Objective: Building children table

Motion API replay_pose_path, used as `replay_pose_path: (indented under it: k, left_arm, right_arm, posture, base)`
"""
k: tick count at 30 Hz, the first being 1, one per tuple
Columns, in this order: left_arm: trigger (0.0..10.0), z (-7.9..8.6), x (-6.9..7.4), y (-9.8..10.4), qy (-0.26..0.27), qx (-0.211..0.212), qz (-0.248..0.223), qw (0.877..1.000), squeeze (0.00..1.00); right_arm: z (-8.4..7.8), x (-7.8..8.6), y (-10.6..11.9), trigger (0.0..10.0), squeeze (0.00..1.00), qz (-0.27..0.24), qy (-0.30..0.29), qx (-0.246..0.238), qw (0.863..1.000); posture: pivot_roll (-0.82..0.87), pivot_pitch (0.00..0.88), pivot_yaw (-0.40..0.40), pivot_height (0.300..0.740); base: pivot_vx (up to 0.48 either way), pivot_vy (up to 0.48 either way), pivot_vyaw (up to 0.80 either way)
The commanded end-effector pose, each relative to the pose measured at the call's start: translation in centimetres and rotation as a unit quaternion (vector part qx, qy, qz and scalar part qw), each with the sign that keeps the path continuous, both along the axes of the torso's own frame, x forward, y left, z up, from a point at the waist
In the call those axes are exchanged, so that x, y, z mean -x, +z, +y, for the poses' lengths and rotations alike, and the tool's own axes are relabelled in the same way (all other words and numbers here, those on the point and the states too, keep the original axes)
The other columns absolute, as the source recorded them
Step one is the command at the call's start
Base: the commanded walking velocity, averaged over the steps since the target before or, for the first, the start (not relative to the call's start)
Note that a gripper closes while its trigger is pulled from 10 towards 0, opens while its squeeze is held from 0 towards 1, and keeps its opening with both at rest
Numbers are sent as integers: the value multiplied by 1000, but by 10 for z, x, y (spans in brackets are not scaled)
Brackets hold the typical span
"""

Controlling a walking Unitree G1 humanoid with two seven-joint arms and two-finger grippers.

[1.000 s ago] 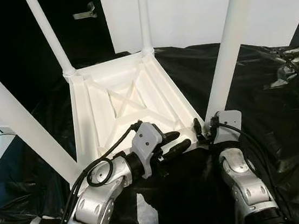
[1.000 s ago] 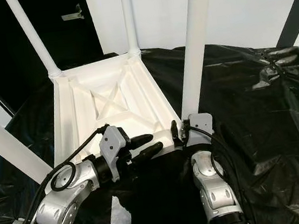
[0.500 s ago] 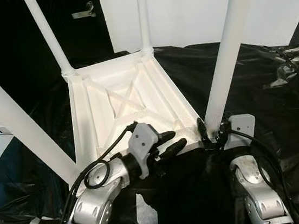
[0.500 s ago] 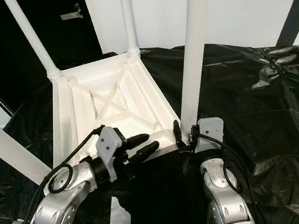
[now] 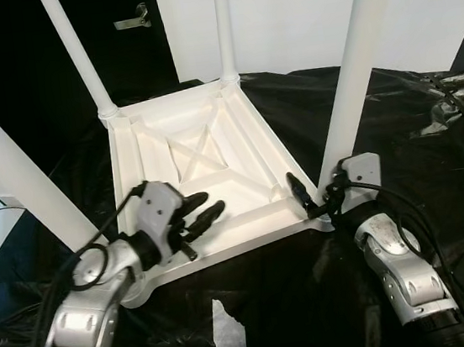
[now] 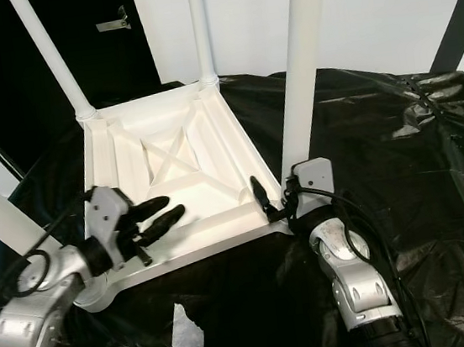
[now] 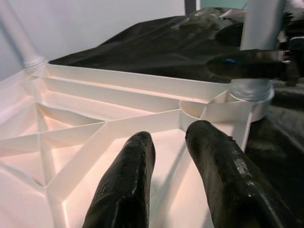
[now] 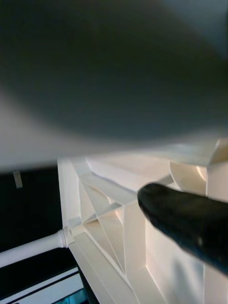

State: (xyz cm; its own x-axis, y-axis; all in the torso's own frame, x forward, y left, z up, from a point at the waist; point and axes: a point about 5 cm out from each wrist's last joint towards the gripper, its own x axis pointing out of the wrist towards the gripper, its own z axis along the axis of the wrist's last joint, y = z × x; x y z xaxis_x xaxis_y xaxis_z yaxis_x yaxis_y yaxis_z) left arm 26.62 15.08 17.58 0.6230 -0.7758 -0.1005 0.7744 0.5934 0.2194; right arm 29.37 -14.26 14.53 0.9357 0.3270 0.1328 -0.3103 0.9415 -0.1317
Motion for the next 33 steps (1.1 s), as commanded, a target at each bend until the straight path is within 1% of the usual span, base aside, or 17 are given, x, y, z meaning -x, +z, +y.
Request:
replay_pose_path:
  k: [1, 4, 7, 10, 12, 13, 15, 16, 19, 20, 21, 24, 27, 28, 29, 30, 33]
  left_arm:
    - [10000, 11, 0, -4, -6, -15, 12, 1000, 0]
    - [10000, 23, -3, -6, -1, -40, 21, 999, 0]
    - [10000, 28, -5, -6, -2, -50, 23, 998, 0]
    - [10000, 30, -7, -6, -2, -52, 22, 998, 0]
    - [10000, 35, -16, -4, 3, -62, 17, 998, 0]
    - [10000, 35, -16, -4, 3, -62, 17, 998, 0]
    - [10000, 37, -21, -2, 0, -68, 12, 998, 0]
    - [10000, 37, -21, -2, 0, -68, 12, 998, 0]
    - [10000, 38, -28, 0, 0, -70, 7, 997, 0]
    - [10000, 37, -32, 2, -1, -72, 3, 997, 0]
    - [10000, 36, -37, 4, -4, -72, -3, 997, 0]
    - [10000, 35, -41, 5, -6, -72, -6, 997, 0]
    - [10000, 30, -51, 8, -11, -72, -12, 997, 0]
    - [10000, 30, -51, 8, -11, -72, -12, 997, 0]
    - [10000, 26, -57, 9, -16, -73, -16, 997, 0]
    - [10000, 26, -57, 9, -16, -73, -16, 997, 0]
    - [10000, 22, -62, 9, -23, -73, -21, 997, 0]
  right_arm:
    - [-4, -3, 2, 0, 0, -1, -1, -8, 1000]
    - [-6, -3, 3, 0, 0, -7, -4, -12, 1000]
    - [-6, 0, 2, 0, 0, -6, -2, -16, 1000]
    - [-5, 2, 1, 0, 0, -6, 0, -21, 1000]
    - [3, 10, 0, 0, 0, -5, 9, -29, 1000]
    - [3, 10, 0, 0, 0, -5, 9, -29, 1000]
    - [12, 17, -4, 0, 0, -1, 20, -36, 999]
    - [12, 17, -4, 0, 0, -1, 20, -36, 999]
    - [18, 23, -6, 0, 0, 2, 22, -46, 999]
    - [21, 27, -6, 0, 0, 3, 23, -48, 999]
    - [26, 34, -6, 0, 0, 1, 28, -48, 998]
    - [30, 37, -6, 0, 0, 0, 31, -49, 998]
    - [43, 46, -7, 0, 0, 3, 56, -38, 998]
    - [43, 46, -7, 0, 0, 3, 56, -38, 998]
    - [52, 50, -9, 0, 0, 9, 88, -23, 996]
    - [52, 50, -9, 0, 0, 9, 88, -23, 996]
    - [59, 56, -8, 0, 0, 11, 129, -4, 992]
  posture:
    - [-13, 0, 19, 740]
    - [-15, 0, 25, 740]
    - [-19, 0, 32, 740]
    - [-22, 0, 36, 740]
    - [-36, 0, 49, 740]
    - [-36, 0, 49, 740]
    - [-43, 0, 58, 740]
    - [-43, 0, 58, 740]
    - [-50, 0, 64, 740]
    - [-54, 0, 66, 740]
    - [-61, 0, 71, 740]
    - [-61, 0, 71, 740]
    - [-74, 0, 81, 740]
    - [-74, 0, 81, 740]
    - [-83, 0, 87, 740]
    - [-83, 0, 87, 740]
    - [-90, 0, 90, 740]
  base:
    - [0, 0, 0]
    - [0, 0, 0]
    - [0, 0, 0]
    - [0, 0, 0]
    - [0, 0, 0]
    - [0, 0, 0]
    - [0, 0, 0]
    - [0, 0, 0]
    - [0, 0, 0]
    - [0, 0, 0]
    - [0, 0, 0]
    - [0, 0, 0]
    - [0, 0, 0]
    - [0, 0, 0]
    - [0, 0, 0]
    - [0, 0, 0]
    - [0, 0, 0]
